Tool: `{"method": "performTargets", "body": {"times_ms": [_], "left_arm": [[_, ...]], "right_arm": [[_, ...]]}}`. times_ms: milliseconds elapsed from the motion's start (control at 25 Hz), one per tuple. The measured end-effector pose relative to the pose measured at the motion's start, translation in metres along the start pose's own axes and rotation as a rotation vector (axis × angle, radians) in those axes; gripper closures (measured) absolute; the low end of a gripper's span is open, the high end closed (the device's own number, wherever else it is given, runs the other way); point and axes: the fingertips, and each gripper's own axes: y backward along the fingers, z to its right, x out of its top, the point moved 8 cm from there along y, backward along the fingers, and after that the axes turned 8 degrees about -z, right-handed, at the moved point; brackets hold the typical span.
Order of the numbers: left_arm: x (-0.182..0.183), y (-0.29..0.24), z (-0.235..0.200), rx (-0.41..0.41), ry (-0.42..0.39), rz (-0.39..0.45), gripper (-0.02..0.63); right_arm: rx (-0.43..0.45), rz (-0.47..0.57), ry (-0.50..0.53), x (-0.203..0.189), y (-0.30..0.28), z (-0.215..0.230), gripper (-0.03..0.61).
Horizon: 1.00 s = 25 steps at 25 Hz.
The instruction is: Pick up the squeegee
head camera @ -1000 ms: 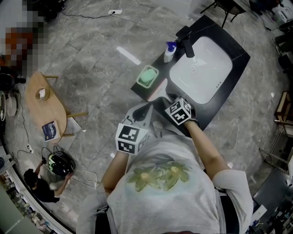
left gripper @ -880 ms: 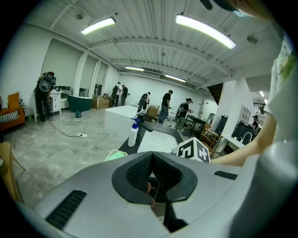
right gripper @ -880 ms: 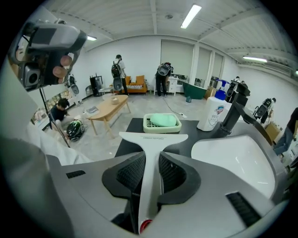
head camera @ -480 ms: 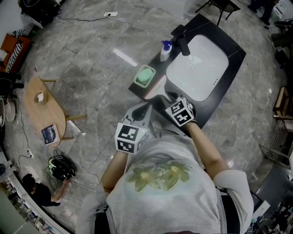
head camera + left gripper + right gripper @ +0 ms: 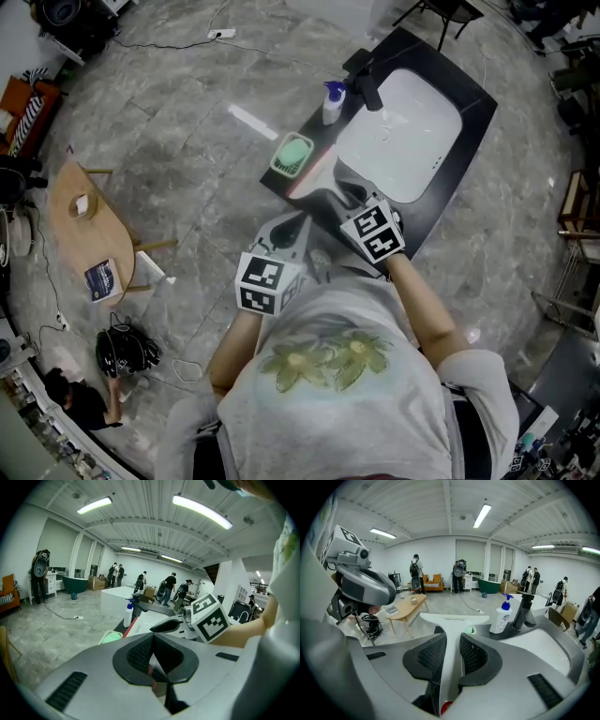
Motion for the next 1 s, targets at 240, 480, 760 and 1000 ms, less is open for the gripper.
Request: {"method": "performTargets", "body": {"times_ms": [240,480,760,1000], "left_arm": [[0.0,0.005,0.003,0.002,-0.014,0.009,0.604],[-0.001,0.01,0.005,0.001,-0.019,0.014,0.604],[0.001,0.015,0.005,0.004,-0.024,0.03,0.604],[0.003,0.023,0.006,0.012,-0.03,0.056,0.604]], "right_arm": [[-0.015,0.055,-0.001,0.012,0.021,-0.005,0.472],[-0.023,0.109,0.003,0.024,0.041,-0.015,0.472],[-0.021,0.183,0.006,0.046,0.068,-0.026,0.472],[-0.04,0.261,0.014,0.058,0.092,-0.036,0.472]]}}
